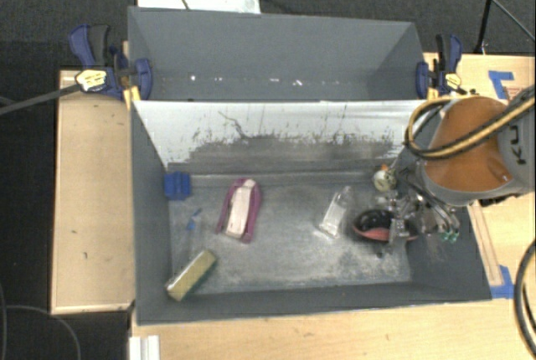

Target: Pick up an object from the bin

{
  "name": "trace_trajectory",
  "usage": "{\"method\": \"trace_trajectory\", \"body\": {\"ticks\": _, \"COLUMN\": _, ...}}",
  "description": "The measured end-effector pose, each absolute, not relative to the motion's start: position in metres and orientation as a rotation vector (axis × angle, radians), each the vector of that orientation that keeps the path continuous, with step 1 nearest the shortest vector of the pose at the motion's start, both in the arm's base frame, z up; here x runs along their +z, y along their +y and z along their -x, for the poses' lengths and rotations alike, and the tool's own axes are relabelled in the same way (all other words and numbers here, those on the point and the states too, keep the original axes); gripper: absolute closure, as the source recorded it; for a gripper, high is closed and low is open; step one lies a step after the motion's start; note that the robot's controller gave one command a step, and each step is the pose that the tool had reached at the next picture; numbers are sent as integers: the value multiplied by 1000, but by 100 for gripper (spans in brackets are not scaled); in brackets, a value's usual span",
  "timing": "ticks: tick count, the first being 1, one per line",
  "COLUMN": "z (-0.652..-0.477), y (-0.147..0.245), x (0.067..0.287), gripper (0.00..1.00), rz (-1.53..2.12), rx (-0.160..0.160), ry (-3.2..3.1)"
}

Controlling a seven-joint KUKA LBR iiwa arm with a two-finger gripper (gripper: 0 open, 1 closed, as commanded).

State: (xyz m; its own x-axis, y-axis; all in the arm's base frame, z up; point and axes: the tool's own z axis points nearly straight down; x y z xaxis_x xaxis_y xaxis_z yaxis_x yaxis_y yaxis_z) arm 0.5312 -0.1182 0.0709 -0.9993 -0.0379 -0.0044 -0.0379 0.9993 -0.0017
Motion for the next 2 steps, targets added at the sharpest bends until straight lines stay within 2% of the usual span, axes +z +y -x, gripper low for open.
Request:
{"method": "trace_trajectory", "body": {"ticks": 1, "z": -524, "y": -121, "x": 184, "gripper": 100, "rz": 105, "rx": -4, "ry": 3131}}
{"method": "trace_trajectory", "body": {"ticks": 2, "z": -535, "y": -131, "x": 275, "gripper": 100, "rz": 112, "rx": -6, "ry": 3128}}
